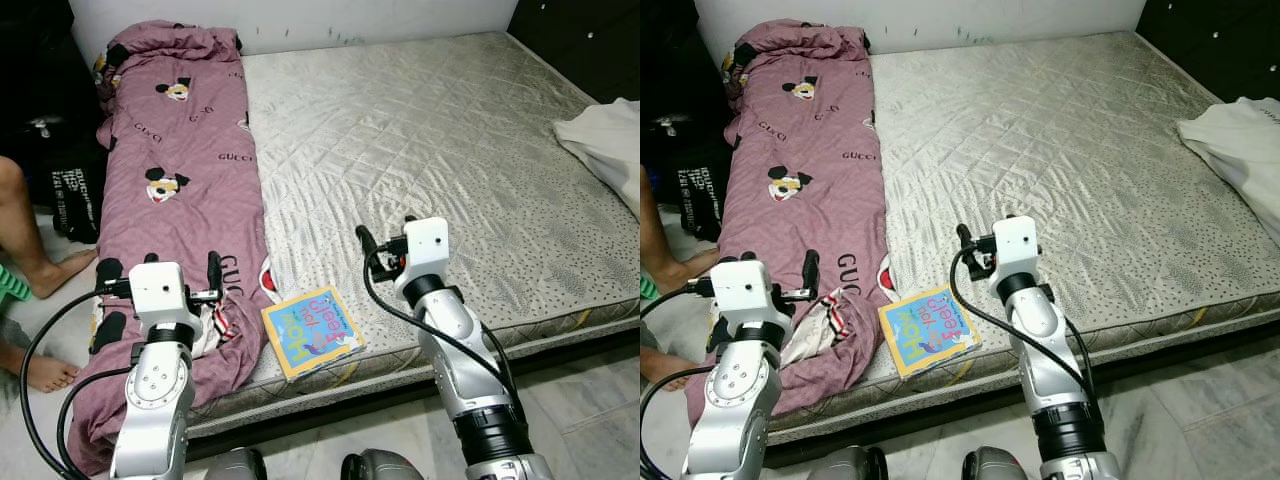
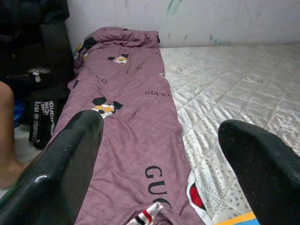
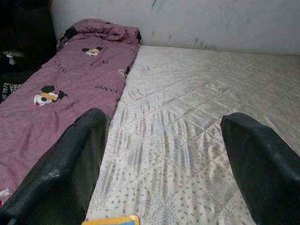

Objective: Clean up the room

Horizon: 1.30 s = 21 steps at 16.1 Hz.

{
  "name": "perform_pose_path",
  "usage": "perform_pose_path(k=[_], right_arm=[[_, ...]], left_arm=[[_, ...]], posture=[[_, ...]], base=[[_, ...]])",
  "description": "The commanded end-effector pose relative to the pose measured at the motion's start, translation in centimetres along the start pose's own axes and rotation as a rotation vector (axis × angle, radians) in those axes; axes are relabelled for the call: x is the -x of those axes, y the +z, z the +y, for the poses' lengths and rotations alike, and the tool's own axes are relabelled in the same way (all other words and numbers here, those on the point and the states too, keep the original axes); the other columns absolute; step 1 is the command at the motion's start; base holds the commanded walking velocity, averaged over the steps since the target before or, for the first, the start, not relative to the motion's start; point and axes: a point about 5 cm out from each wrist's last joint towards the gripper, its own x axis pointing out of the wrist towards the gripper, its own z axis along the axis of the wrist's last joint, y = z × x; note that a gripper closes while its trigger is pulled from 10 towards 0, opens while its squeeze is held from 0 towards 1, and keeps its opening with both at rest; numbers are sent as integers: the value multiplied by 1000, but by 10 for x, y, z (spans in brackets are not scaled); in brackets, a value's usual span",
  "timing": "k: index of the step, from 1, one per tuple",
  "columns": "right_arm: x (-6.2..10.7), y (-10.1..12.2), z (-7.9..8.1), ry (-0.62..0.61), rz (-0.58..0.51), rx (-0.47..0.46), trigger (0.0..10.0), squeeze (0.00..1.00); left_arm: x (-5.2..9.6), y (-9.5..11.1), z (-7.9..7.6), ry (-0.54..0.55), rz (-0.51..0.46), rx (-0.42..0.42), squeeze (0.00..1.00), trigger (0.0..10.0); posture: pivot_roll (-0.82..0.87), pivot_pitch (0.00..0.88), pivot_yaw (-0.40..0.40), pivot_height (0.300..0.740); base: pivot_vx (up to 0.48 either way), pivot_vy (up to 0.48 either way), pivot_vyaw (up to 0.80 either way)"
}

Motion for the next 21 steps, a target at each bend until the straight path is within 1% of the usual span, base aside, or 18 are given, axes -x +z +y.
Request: perform_pose_path(k=[1, 5, 7, 12, 15, 16, 18, 20, 21], right_arm=[[-1, -1, 0, 6, 0, -10, 10000, 0], [-2, 0, 0, 10, 0, -24, 10000, 0], [-2, 0, -1, 13, 3, -40, 10000, 0], [-3, 1, -2, 13, 4, -33, 10000, 0], [-3, 3, -3, 7, -5, -18, 10000, 0], [-3, 4, -4, 6, -8, -15, 10000, 0], [-4, 4, -3, 10, -8, -11, 10000, 0], [-4, 4, -2, 14, -9, -11, 10000, 0], [-5, 4, -2, 15, -9, -12, 10000, 0]], left_arm=[[2, 3, 5, 27, -9, 3, 0, 10000], [3, 3, 5, 21, -2, 24, 0, 10000], [3, 3, 4, 19, 3, 26, 0, 10000], [3, 3, 3, 27, 4, 35, 0, 10000], [3, 7, 5, 46, -16, 17, 0, 10000], [3, 9, 8, 65, -18, 31, 0, 10000], [3, 8, 10, 68, -12, 46, 0, 10000], [3, 8, 9, 67, -10, 45, 0, 10000], [3, 8, 9, 64, -10, 44, 0, 10000]], posture=[[-58, 92, -11, 740], [-58, 101, -19, 740], [-61, 104, -21, 740], [-63, 115, -23, 740], [-65, 124, -24, 740], [-67, 128, -24, 740], [-66, 130, -27, 740], [-67, 130, -26, 725], [-67, 130, -26, 710]], base=[[0, 0, 0], [0, 0, 0], [0, 0, -587], [0, 0, -733], [0, 0, 0], [0, 0, 0], [0, 0, 0], [0, 0, 0], [0, 0, 0]])
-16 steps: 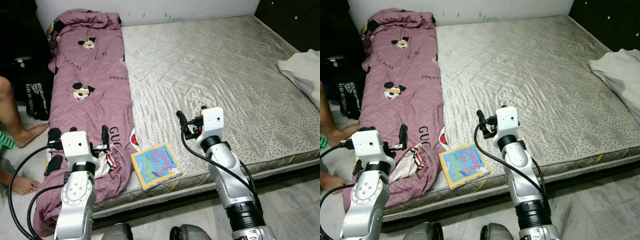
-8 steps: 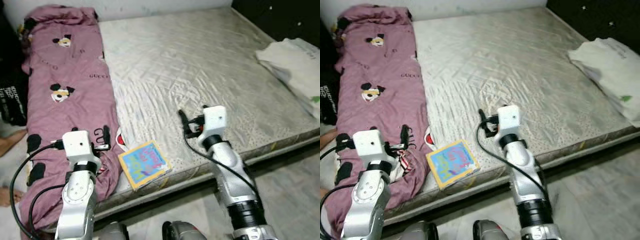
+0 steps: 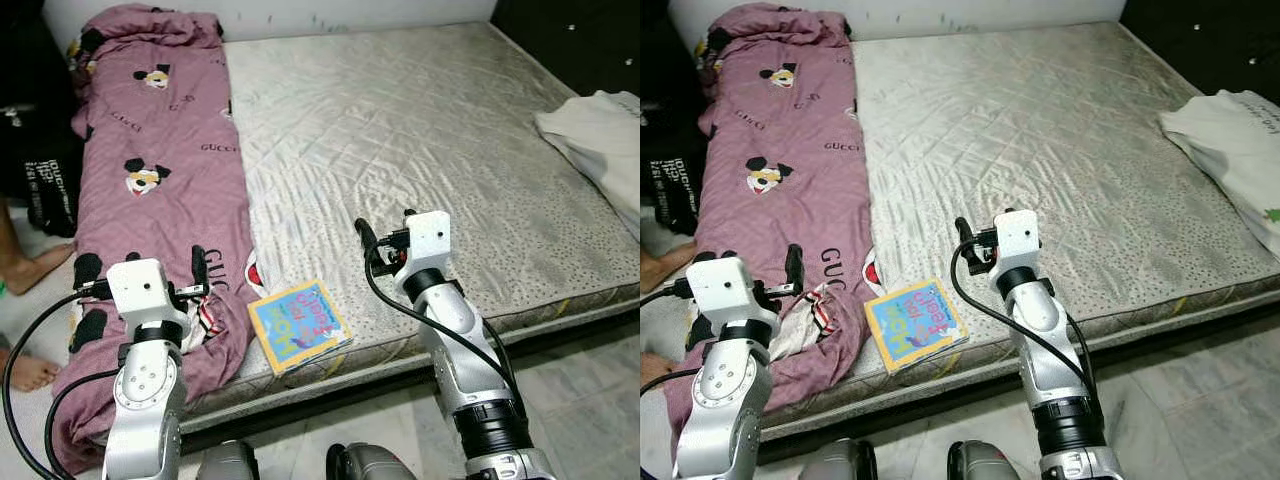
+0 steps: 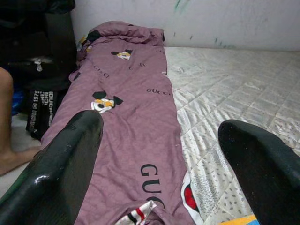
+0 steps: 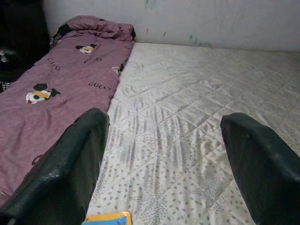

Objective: Clean up the room

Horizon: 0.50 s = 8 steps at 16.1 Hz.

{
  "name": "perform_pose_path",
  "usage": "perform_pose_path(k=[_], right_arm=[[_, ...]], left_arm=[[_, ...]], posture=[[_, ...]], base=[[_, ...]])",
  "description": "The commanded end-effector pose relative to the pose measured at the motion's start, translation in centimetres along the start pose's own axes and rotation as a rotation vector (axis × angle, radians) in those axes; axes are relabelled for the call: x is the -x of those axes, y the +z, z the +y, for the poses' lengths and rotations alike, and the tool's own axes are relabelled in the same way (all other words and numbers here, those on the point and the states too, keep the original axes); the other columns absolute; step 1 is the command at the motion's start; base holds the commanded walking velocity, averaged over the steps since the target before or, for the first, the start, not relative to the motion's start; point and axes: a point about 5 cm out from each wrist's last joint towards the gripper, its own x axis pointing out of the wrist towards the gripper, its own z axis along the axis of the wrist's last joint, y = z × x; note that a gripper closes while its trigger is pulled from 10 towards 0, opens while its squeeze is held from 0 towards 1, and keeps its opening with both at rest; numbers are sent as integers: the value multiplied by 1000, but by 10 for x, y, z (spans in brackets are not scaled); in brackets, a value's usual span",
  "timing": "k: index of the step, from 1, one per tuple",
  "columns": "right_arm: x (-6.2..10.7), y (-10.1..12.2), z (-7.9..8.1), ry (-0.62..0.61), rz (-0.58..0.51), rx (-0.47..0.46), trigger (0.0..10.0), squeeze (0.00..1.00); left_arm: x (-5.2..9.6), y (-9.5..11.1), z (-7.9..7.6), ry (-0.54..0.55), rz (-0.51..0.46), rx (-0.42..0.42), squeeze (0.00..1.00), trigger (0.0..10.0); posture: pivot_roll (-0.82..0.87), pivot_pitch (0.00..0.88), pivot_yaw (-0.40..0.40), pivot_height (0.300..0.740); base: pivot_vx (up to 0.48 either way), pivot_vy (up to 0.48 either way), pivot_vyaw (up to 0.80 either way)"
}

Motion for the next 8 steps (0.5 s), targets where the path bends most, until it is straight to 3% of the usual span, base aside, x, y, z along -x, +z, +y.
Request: perform_pose_path(k=[1, 6, 8], right_arm=[[-1, -1, 0, 6, 7, 3, 10000, 0], [-2, -1, 0, 9, 8, 1, 10000, 0], [-3, -1, 0, 9, 10, 0, 10000, 0]], left_arm=[[1, 0, 0, 3, 8, 1, 0, 10000], [0, 0, 2, 21, 8, -5, 0, 10000], [0, 0, 3, 39, 8, -7, 0, 10000]], posture=[[-67, 129, -26, 695], [-66, 128, -29, 641], [-65, 128, -31, 641]], base=[[0, 0, 0], [0, 0, 0], [0, 0, 0]])
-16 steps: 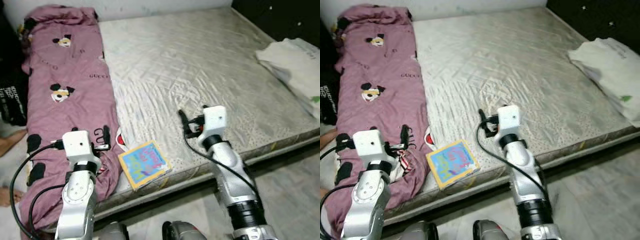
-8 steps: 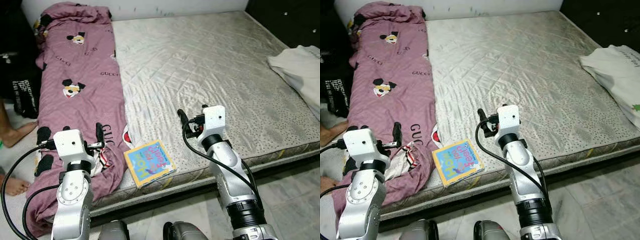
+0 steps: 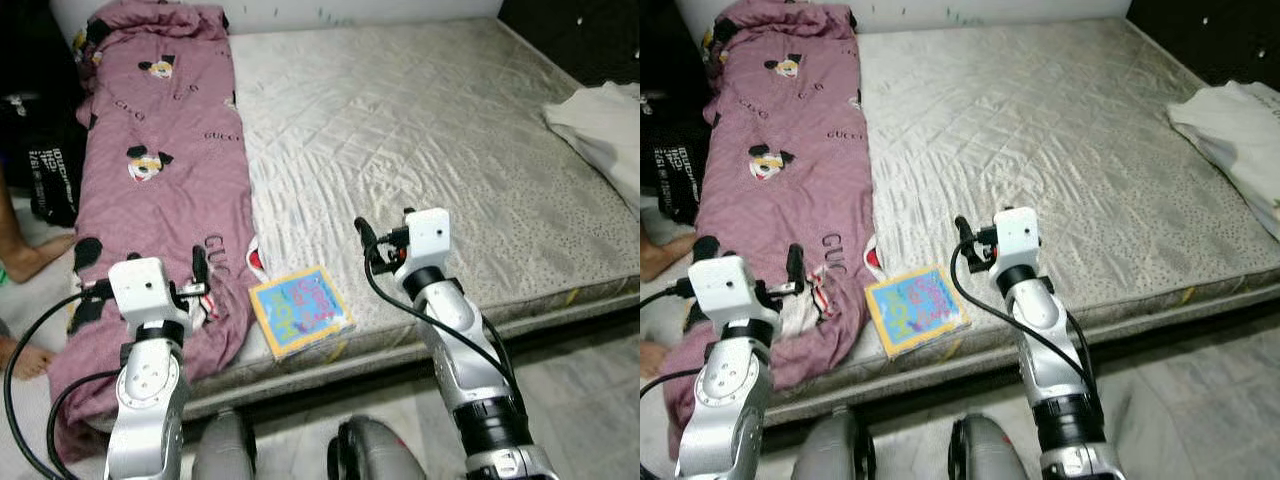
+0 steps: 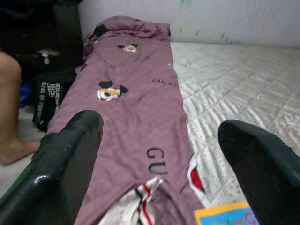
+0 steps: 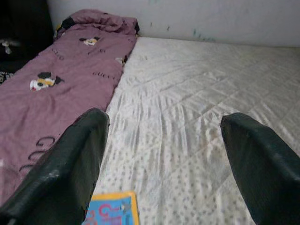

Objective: Clean up the room

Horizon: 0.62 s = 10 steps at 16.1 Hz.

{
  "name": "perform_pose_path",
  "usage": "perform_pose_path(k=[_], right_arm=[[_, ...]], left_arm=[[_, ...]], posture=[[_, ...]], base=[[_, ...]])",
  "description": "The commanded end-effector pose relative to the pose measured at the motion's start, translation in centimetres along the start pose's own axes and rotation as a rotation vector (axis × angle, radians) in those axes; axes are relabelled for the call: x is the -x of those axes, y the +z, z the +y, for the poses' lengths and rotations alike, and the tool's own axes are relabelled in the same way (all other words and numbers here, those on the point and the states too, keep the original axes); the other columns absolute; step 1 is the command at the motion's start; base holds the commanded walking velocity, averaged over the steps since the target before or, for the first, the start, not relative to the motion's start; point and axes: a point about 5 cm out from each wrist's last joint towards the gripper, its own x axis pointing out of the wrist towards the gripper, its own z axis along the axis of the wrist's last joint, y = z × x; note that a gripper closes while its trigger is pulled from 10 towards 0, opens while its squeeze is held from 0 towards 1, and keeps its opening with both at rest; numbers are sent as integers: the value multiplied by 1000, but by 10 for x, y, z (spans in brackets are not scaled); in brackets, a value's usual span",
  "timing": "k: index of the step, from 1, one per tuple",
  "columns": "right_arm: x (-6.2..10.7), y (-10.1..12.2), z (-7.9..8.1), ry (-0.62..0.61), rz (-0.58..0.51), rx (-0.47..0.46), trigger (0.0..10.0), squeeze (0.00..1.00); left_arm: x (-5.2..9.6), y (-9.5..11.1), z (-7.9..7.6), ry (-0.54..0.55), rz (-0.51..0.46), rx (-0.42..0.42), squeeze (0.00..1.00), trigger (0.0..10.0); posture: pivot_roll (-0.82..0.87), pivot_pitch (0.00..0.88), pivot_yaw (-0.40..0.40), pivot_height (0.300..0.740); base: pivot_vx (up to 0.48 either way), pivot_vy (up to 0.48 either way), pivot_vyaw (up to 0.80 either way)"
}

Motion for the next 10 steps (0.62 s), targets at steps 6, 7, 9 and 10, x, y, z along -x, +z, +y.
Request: perform_pose_path(k=[6, 7, 9, 10], right_arm=[[-1, -1, 0, 11, 2, 12, 10000, 0], [-1, -1, -1, 3, 1, 19, 10000, 0], [-1, -1, -1, -10, 2, 47, 10000, 0], [-2, -2, 0, -3, 9, 53, 10000, 0]], left_arm=[[1, -5, 15, 88, 35, 54, 0, 10000], [1, -5, 15, 89, 36, 55, 0, 10000], [1, -5, 15, 93, 38, 59, 0, 10000], [0, -5, 15, 96, 39, 60, 0, 10000]], posture=[[-65, 118, -33, 641], [-65, 118, -33, 641], [-68, 114, -40, 641], [-70, 123, -42, 641]], base=[[0, 0, 0], [0, 0, 0], [0, 0, 0], [0, 0, 0]])
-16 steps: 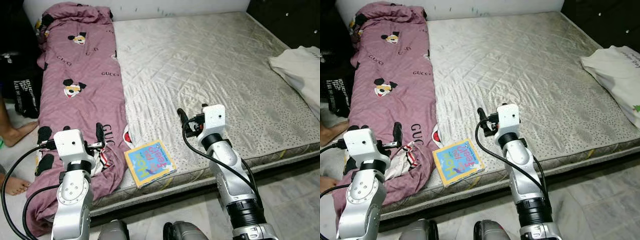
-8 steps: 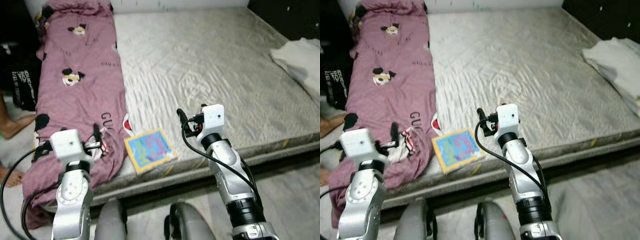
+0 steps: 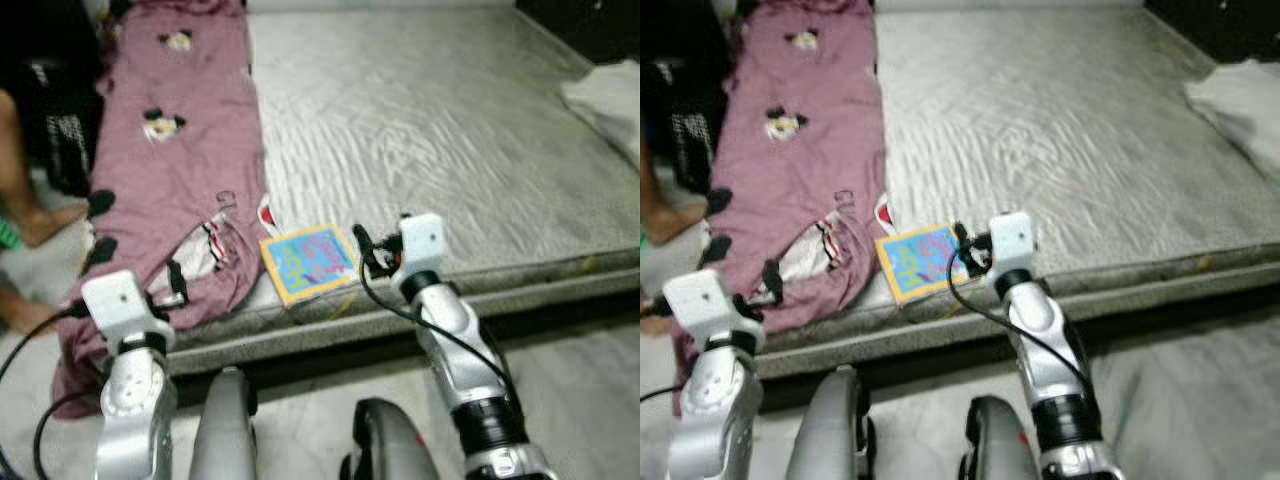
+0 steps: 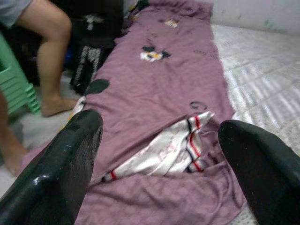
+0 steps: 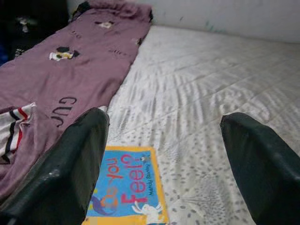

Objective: Clean up the room

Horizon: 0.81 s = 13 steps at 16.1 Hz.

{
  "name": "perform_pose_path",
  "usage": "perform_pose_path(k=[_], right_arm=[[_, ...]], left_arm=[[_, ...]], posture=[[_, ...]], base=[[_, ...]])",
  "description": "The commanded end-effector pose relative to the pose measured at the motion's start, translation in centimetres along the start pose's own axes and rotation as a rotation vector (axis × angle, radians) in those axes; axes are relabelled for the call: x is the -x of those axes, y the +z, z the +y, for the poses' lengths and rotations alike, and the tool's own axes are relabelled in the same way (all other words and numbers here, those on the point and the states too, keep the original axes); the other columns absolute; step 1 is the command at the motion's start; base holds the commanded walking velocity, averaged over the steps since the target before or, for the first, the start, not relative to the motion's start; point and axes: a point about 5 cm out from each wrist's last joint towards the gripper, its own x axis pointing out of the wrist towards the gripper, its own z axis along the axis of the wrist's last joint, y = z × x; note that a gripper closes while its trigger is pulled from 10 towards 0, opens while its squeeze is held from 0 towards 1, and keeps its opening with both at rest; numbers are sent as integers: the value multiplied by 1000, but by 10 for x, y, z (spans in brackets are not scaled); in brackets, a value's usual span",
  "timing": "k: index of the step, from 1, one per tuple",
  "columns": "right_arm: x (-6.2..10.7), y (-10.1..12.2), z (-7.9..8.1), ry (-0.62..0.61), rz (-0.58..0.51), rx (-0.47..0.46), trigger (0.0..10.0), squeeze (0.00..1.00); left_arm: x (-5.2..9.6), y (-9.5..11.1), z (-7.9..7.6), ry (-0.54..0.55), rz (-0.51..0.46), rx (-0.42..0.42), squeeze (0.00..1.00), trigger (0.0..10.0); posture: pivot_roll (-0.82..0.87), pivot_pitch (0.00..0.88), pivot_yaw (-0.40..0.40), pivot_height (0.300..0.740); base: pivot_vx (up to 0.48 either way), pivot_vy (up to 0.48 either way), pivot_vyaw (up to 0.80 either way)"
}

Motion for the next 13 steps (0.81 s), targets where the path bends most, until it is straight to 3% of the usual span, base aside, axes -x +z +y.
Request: perform_pose_path(k=[1, 4, 9, 13], right_arm=[[-2, 3, -2, -7, -6, 16, 10000, 0], [-3, -1, -1, 1, 19, -8, 10000, 0], [-3, 0, -1, 2, 14, -12, 10000, 0], [-2, 0, -2, 2, 20, -18, 10000, 0]], left_arm=[[-2, 6, -2, -1, -20, 6, 0, 10000], [-3, 6, -4, 2, -21, 11, 0, 10000], [-7, 6, -11, -10, -26, 19, 0, 10000], [-10, 8, -10, 1, -36, 20, 0, 10000]], posture=[[-71, 130, -40, 641], [-71, 127, -42, 637], [-74, 141, -41, 573], [-76, 140, -42, 573]], base=[[0, 0, 0], [0, 0, 0], [0, 0, 0], [0, 0, 0]])
